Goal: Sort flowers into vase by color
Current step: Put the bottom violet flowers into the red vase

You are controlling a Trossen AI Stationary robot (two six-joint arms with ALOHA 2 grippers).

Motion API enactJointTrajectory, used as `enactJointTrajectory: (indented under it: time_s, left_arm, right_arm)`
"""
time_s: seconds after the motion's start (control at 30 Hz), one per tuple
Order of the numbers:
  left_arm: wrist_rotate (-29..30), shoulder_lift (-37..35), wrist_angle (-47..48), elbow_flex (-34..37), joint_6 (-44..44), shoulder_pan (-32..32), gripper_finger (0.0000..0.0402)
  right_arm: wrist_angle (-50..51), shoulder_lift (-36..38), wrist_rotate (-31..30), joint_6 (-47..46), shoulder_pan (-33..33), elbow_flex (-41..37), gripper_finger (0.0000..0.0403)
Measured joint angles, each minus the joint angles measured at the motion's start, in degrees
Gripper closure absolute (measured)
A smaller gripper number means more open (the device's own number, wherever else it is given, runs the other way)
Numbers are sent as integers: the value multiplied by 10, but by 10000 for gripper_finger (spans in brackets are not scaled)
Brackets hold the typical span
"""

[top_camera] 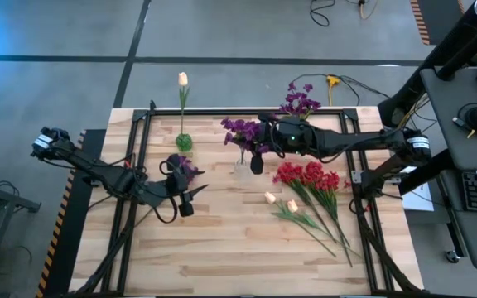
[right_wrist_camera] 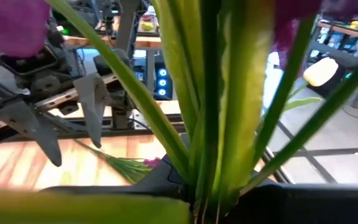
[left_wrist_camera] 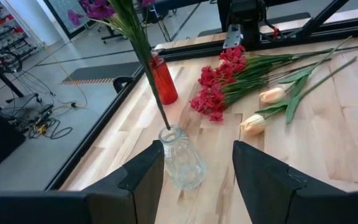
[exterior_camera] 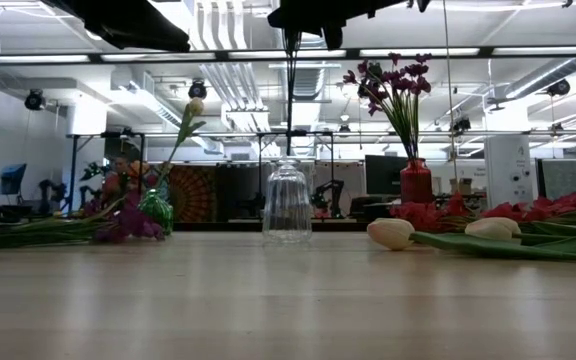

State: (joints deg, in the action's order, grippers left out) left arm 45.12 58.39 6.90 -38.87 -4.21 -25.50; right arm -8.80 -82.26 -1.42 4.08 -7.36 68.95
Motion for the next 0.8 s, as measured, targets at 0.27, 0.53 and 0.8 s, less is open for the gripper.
enactJointTrajectory:
  time_s: [0.27,0.53,0.8]
  left_arm:
    - [0,0,0,0,-1,0,229]
    - [0,0,0,0,-4,0,229]
    - [0,0,0,0,-4,0,229]
  right_arm:
    - [0,0,15,1,0,-7,390]
    - [-42,0,14,0,-5,-35,390]
    - [-79,0,13,-5,-14,-66,390]
